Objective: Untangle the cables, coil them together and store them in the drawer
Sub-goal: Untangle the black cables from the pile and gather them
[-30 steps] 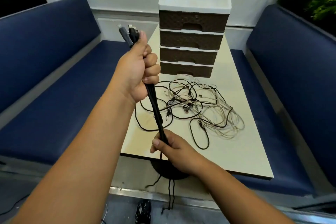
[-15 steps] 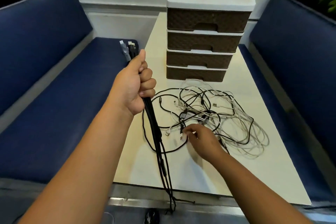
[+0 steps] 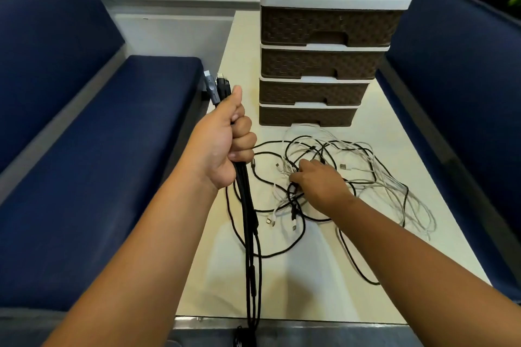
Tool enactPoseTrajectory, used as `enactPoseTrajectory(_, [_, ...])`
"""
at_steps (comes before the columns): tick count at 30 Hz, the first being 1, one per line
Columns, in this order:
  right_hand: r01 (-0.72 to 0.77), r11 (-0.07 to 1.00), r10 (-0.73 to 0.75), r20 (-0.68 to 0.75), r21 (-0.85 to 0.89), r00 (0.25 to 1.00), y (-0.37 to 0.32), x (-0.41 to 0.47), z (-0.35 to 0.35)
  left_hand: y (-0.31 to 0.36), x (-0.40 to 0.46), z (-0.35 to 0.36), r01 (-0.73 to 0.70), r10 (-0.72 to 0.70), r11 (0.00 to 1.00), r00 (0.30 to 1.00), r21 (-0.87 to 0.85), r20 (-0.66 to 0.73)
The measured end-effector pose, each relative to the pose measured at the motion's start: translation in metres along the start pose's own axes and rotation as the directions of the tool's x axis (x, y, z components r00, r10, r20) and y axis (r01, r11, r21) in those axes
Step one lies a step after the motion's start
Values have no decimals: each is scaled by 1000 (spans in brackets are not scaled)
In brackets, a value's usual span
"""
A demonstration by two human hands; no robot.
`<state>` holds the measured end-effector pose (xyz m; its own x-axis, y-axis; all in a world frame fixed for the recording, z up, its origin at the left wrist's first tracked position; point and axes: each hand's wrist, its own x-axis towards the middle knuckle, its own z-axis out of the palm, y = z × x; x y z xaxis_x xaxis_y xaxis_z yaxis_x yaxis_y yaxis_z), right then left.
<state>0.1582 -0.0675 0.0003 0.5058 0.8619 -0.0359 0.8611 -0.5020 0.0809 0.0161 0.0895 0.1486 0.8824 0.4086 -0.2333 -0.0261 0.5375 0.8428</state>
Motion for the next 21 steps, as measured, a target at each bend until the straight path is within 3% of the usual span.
enactPoseTrajectory(2, [25, 999, -25, -7, 19, 1000, 7, 2, -1, 1, 2, -4, 3, -3, 1000, 1000, -4, 1])
enactPoseTrajectory(5, [-72, 940, 120, -128, 332, 984, 17, 3, -11, 2, 3, -7, 10, -10, 1000, 1000, -15, 0])
enactPoseTrajectory(8, [-165, 634, 393, -132, 755, 910, 25, 6, -45, 3, 5, -7, 19, -19, 1000, 1000, -18, 0])
enactPoseTrajectory(10, [-148, 411, 471, -70, 900, 879, 29, 8, -75, 2, 6, -6, 25, -25, 1000, 1000, -13, 1])
enactPoseTrajectory(12, [-86, 304, 474, -72, 949, 877, 35, 10, -106, 3, 7, -2, 33, -34, 999, 999, -8, -4])
enactPoseTrajectory(16, [148, 291, 402, -261, 945, 878, 37, 5, -171, 5, 8, 7, 46, -46, 999, 999, -10, -7])
enactPoseTrajectory(21, [460, 173, 424, -487, 871, 763, 36, -2, -254, 8, 10, 16, 44, -44, 999, 999, -1, 7])
